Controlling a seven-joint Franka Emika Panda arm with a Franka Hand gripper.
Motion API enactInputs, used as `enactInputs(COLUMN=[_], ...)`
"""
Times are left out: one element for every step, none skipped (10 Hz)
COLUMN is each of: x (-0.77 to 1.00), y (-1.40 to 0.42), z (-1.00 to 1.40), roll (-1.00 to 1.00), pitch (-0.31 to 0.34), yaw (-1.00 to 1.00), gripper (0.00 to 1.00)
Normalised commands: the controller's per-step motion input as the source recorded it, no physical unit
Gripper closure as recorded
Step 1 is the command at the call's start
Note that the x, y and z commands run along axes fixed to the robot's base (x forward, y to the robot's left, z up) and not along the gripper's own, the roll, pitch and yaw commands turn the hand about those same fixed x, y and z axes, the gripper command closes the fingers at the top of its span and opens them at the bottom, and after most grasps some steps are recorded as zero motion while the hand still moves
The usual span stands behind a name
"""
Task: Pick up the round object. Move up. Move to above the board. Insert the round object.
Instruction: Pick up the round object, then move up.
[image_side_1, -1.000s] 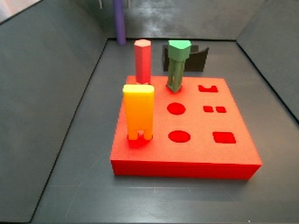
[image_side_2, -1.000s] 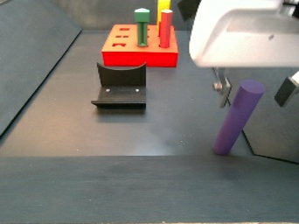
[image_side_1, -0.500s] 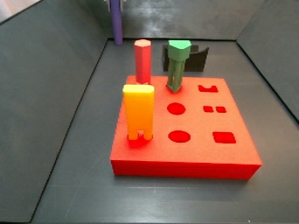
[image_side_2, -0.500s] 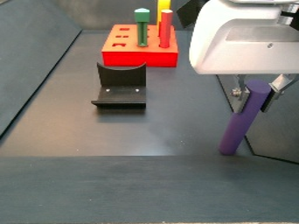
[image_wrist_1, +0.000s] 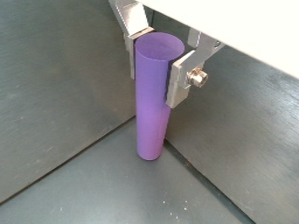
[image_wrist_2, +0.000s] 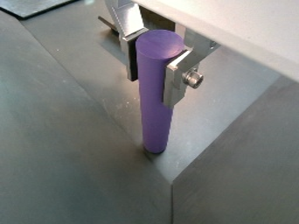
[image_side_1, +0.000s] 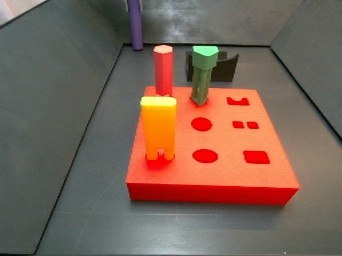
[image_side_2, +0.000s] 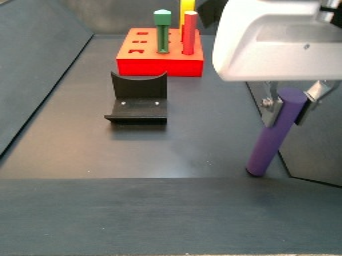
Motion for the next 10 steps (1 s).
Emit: enactInputs(x=[0.0,0.0,0.0,0.0,0.0,-0.04,-0.06,-0.04,-0.02,-0.02], y=[0.0,0.0,0.0,0.0,0.0,0.05,0.04,0.02,0.01,0.01], z=[0.0,0.0,0.0,0.0,0.83,0.79,0.66,0.54,0.38,0.29], roll=[0.0,0.0,0.0,0.0,0.0,0.01,0.03,0.05,0.07,0.07], pitch=[0.0,0.0,0.0,0.0,0.0,0.016,0.038,0.054,0.076,0.089], yaw=[0.0,0.0,0.0,0.0,0.0,-0.03,-0.04,-0.03,-0.01,0.0], gripper=[1.0,1.0,1.0,1.0,1.0,1.0,1.0,1.0,1.0,1.0])
